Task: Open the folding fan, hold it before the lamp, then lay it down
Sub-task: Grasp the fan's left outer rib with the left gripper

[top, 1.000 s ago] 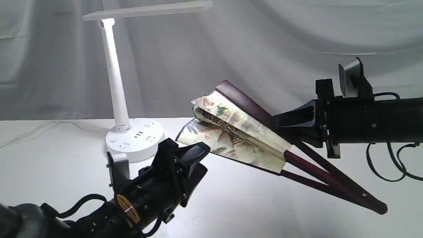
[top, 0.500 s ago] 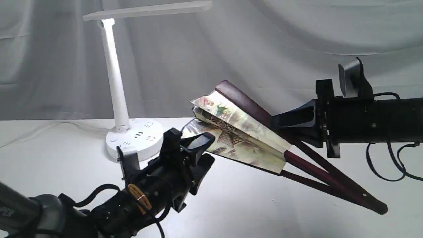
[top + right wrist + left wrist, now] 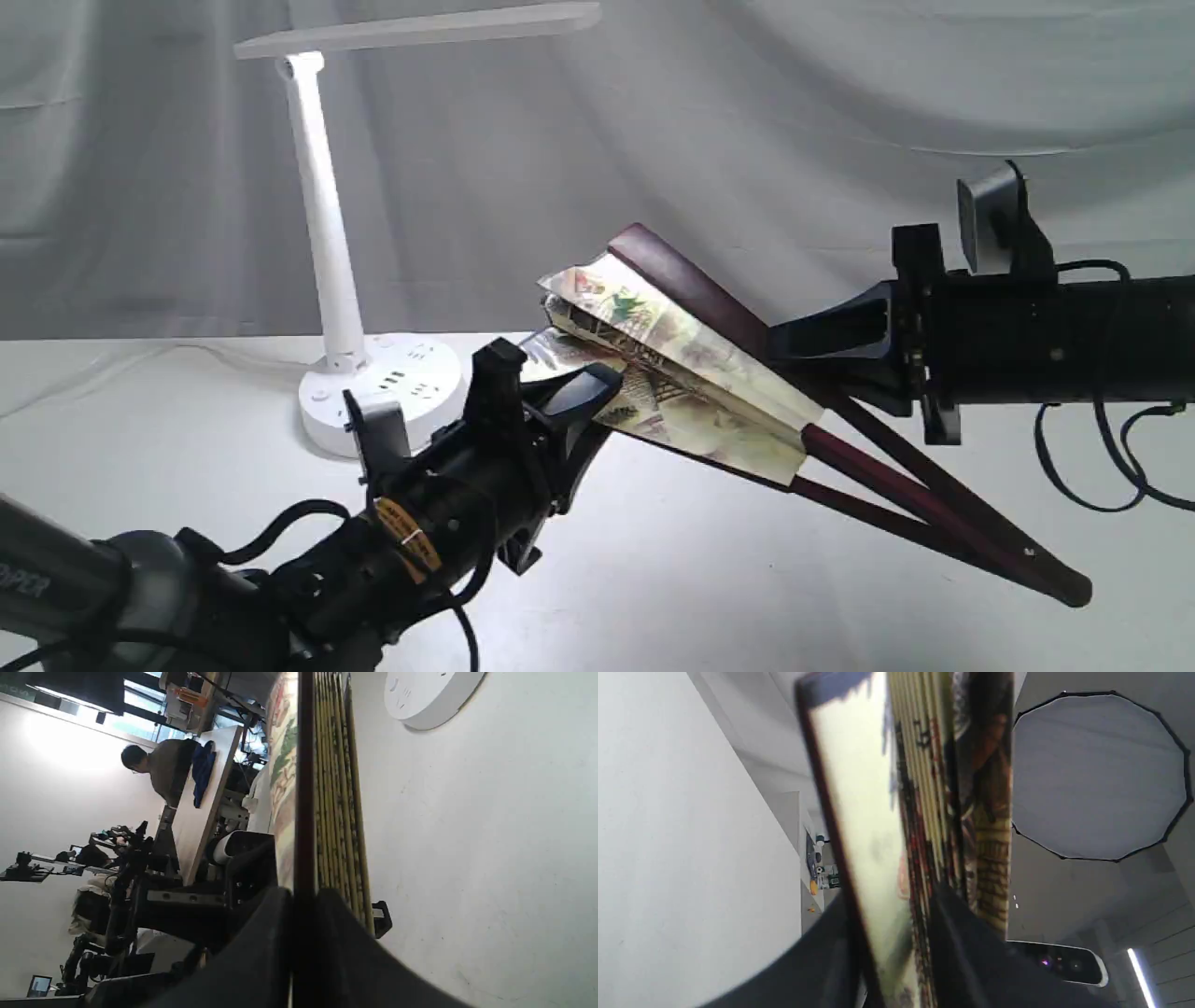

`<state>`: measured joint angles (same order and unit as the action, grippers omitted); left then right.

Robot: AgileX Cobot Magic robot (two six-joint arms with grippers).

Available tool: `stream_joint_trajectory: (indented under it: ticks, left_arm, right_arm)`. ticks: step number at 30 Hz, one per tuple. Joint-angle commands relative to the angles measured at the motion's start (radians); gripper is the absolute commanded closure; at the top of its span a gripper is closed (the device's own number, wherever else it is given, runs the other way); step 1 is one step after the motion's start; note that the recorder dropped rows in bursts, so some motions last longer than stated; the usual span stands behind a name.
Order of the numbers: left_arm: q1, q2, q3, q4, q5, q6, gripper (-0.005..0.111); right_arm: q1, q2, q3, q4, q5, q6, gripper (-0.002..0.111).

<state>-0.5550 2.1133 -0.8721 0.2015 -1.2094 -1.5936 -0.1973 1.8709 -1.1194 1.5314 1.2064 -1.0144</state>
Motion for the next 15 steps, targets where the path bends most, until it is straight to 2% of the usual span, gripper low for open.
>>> stream_joint_trajectory:
  ticks: [1,6,10,15]
  left_arm:
    - [-0.002,-0.003,-0.006,0.003,-0.012,-0.005,0.089]
    - [-0.002,-0.003,-0.006,0.003,-0.012,-0.005,0.106]
    - [-0.002,-0.003,-0.006,0.017,-0.012,-0.005,0.107]
    - [-0.002,-0.003,-0.006,0.045,-0.012,-0.006,0.107]
  right_arm:
    - [0.002,-0.016,0.007,0.023,0.015,-0.018,0.108]
    - [0.024,-0.016,0.007,0.023,0.015,-0.064,0.108]
    - [0.026,-0.016,0.007,0.023,0.015,-0.062,0.107]
    - [0.026,-0.016,0.007,0.008,0.015,-0.062,0.093]
